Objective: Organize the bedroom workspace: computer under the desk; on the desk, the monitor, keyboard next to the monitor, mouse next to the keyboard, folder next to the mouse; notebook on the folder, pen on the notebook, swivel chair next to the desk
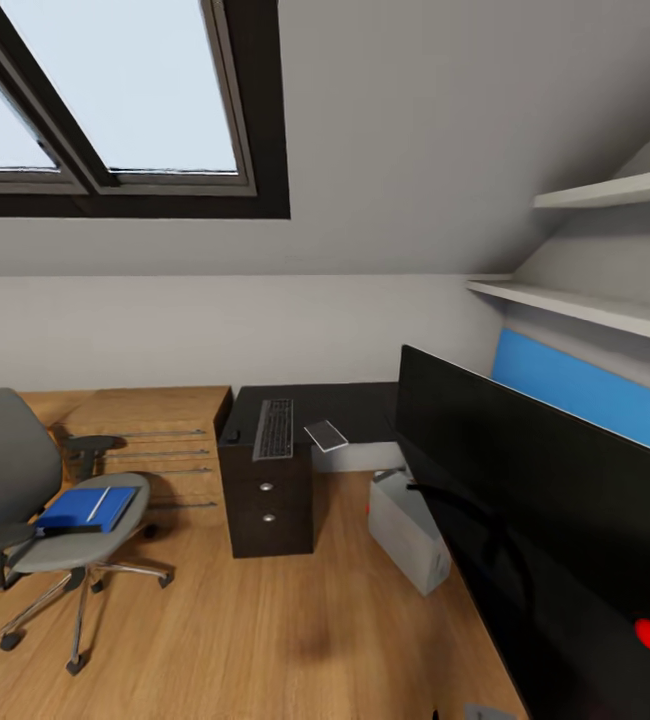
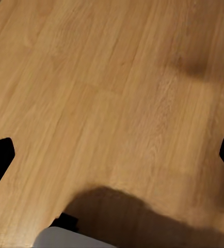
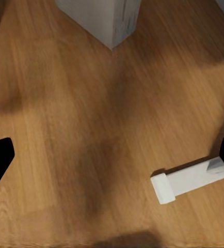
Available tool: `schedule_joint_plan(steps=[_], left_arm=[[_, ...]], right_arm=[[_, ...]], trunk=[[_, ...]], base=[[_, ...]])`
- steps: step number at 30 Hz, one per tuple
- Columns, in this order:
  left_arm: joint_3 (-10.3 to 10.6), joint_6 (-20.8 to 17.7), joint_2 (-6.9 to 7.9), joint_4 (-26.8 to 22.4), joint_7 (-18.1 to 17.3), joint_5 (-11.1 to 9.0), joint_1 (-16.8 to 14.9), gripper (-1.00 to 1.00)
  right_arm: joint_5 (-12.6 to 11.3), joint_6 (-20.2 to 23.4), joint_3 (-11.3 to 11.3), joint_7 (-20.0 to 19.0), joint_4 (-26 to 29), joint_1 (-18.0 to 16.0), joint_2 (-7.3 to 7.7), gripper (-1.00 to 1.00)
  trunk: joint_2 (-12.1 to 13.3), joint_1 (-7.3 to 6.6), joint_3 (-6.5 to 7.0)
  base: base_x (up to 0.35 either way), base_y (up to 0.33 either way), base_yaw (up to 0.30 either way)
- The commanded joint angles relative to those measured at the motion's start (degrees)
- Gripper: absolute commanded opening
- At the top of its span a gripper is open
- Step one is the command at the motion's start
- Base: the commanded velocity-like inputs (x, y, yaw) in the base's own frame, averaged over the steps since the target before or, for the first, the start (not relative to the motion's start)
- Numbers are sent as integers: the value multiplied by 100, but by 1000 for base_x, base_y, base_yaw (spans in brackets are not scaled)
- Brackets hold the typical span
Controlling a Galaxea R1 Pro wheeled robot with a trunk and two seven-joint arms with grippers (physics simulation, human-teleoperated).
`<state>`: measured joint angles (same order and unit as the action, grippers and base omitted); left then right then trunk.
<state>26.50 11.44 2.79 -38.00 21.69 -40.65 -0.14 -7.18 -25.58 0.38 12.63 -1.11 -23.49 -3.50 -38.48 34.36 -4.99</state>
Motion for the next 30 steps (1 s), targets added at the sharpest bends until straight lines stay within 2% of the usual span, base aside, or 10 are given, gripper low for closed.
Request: schedule_joint_plan(steps=[1, 17, 30], left_arm=[[47, 34, 10, -12, 45, -60, -4, 100], [39, 40, 11, -14, 94, -62, -4, 100], [41, 19, 2, -7, 99, -65, -4, 100]], right_arm=[[-47, -35, 8, -6, -12, -7, -2, 100], [-54, -35, 6, -6, -12, -7, 13, 100], [-61, -35, 6, -6, -12, -7, 19, 100]], trunk=[[33, -24, 10], [675, -375, 297], [1196, -661, 530]], base=[[-341, 0, 0], [-340, -8, 0], [-309, -187, 0]])
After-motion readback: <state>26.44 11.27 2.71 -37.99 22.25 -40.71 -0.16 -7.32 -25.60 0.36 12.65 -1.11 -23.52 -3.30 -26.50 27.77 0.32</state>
